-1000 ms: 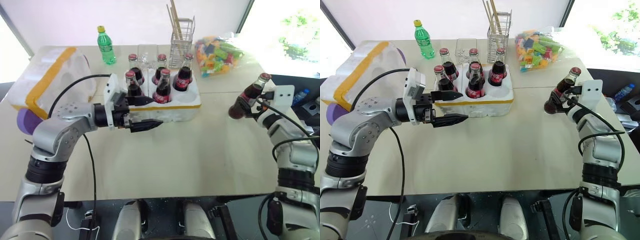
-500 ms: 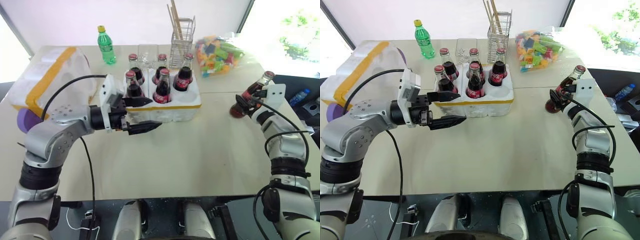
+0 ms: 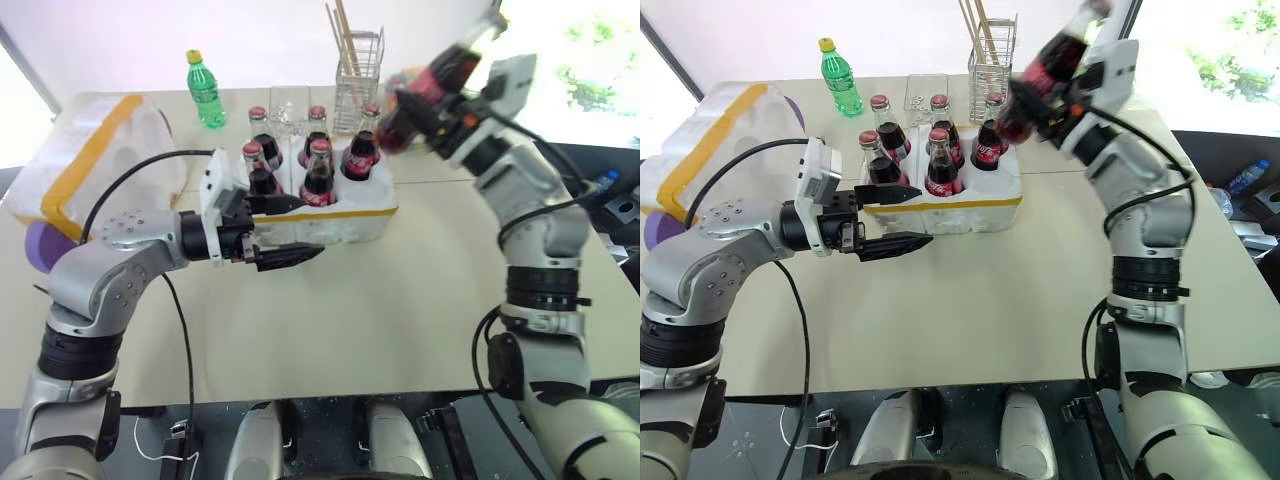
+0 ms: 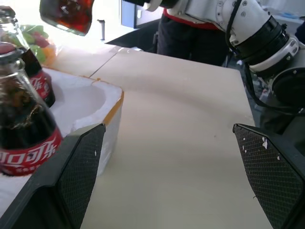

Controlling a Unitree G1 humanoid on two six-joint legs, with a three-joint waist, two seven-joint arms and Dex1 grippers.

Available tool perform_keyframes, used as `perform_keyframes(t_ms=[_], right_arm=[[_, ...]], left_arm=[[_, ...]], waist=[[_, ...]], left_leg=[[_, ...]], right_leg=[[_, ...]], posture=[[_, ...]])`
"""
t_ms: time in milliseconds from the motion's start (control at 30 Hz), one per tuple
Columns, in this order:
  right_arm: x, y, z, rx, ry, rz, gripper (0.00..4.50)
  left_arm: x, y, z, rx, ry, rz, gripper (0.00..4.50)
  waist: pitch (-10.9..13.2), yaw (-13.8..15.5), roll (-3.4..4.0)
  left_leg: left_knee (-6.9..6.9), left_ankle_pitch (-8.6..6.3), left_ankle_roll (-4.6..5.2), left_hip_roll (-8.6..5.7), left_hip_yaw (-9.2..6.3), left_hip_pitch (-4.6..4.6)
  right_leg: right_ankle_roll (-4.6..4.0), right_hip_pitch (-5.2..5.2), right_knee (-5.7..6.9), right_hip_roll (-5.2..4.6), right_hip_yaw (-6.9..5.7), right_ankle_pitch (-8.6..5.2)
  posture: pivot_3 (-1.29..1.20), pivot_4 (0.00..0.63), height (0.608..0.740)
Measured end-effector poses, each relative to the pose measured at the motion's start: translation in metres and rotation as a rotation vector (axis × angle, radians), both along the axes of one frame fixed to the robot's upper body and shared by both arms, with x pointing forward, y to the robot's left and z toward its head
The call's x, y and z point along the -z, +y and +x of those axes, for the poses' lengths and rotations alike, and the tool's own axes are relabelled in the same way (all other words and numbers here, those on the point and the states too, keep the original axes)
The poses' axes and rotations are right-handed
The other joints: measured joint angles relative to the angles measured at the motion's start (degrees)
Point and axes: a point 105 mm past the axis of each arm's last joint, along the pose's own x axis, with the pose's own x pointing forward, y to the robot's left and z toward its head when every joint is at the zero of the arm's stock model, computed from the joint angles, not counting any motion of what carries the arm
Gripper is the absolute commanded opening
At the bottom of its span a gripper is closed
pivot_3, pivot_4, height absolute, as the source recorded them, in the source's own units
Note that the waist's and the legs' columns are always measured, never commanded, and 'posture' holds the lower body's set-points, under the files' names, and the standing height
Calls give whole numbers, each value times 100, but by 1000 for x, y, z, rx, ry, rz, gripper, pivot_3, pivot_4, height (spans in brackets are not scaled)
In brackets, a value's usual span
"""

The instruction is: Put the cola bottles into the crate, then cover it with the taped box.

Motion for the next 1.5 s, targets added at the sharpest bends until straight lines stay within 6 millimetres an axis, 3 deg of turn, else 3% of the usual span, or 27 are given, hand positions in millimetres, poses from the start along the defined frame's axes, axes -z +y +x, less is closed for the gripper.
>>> perform_keyframes(t_ms=[67, 167, 367, 533, 767, 1000, 1067, 1133, 1500], right_arm=[[15, 8, 4, -12, 36, -62, 2826], [29, 3, 9, 12, 72, -95, 2826], [42, 6, 2, -13, 19, -259, 2826], [76, 1, -1, -27, 114, -320, 2826], [73, -3, -3, -22, 112, -344, 2826], [81, 14, 15, -22, 146, -366, 2826], [84, 21, 18, -31, 149, -356, 3891], [85, 23, 20, -30, 152, -359, 4433], [86, 17, 11, -13, 172, -322, 4433]], left_arm=[[0, 0, 0, -1, -3, 0, 4500], [-1, 1, 0, -4, -9, 1, 4500], [3, 8, 1, -30, 2, 19, 4500], [5, 9, 1, -39, 5, 17, 4500], [4, 9, 2, -48, 0, 11, 4500], [1, 9, 3, -46, -21, 12, 4500], [0, 8, 3, -43, -28, 13, 4500], [-2, 7, 3, -42, -37, 14, 4500], [7, 16, 5, -94, -8, 21, 4500]], waist=[[0, 19, -1], [0, 64, -1], [0, 92, -2], [1, 99, -3], [2, 122, -4], [-2, 32, -10], [-10, -54, -23], [-14, -87, -28], [-25, -54, -40]], left_leg=[[2, -2, 4, -10, 0, -1], [1, -2, 4, -14, 0, -1], [-1, -2, 3, -13, -1, 4], [4, -2, 4, -15, -1, 0], [1, -2, 4, -20, -7, -7], [3, 0, 2, -18, -7, 12], [3, 0, 2, -12, -11, 18], [2, 0, 1, -4, -18, 22], [1, 0, -1, 5, -26, 21]], right_leg=[[1, 0, 1, -12, 0, 1], [1, -1, 3, -14, 0, 1], [1, 3, 4, -12, -1, 0], [2, 0, 4, -15, -1, 1], [2, 0, 0, -17, -9, 0], [2, 11, 6, -14, -8, 1], [1, 16, 8, -7, -8, 1], [-1, 18, 8, 0, -7, 2], [-4, 18, 6, 7, -4, 2]], posture=[[0, 150, 736], [0, 150, 736], [0, 150, 736], [0, 150, 736], [0, 150, 736], [0, 150, 736], [0, 150, 736], [0, 150, 736], [0, 150, 736]])
